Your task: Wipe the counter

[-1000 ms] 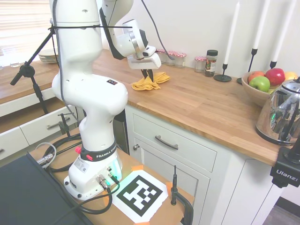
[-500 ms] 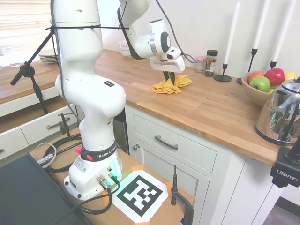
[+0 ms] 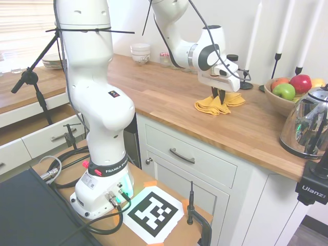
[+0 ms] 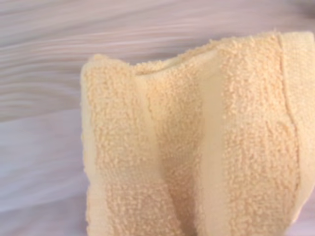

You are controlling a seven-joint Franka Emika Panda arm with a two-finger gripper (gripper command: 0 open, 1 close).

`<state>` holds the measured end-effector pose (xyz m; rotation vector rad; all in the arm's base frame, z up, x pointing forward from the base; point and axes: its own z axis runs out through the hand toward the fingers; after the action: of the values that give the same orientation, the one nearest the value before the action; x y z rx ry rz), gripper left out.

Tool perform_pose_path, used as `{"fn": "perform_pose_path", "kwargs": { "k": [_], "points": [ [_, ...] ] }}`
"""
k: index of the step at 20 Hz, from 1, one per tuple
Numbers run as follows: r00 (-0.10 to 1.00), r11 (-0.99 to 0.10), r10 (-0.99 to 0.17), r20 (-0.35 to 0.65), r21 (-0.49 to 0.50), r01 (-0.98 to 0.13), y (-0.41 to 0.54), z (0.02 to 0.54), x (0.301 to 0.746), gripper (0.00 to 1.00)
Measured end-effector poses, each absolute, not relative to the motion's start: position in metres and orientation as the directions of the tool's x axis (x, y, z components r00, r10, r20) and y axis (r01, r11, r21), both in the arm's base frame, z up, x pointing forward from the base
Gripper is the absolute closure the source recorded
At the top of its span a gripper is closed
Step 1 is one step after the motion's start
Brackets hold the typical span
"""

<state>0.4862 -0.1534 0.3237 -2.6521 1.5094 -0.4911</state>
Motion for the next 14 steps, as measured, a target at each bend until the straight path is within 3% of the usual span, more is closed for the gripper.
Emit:
{"fn": "perform_pose_path", "kwargs": {
  "k": [6,7,14],
  "points": [
    [0.414,-0.464,-0.879,0.238,-0.222,-0.857,-0.211,0.322,0.465,1.0],
    [0.404,-0.454,-0.884,0.235,-0.226,-0.862,-0.216,0.322,0.462,0.0],
    [0.388,-0.439,-0.891,0.236,-0.225,-0.87,-0.23,0.324,0.455,0.0]
  ]
}}
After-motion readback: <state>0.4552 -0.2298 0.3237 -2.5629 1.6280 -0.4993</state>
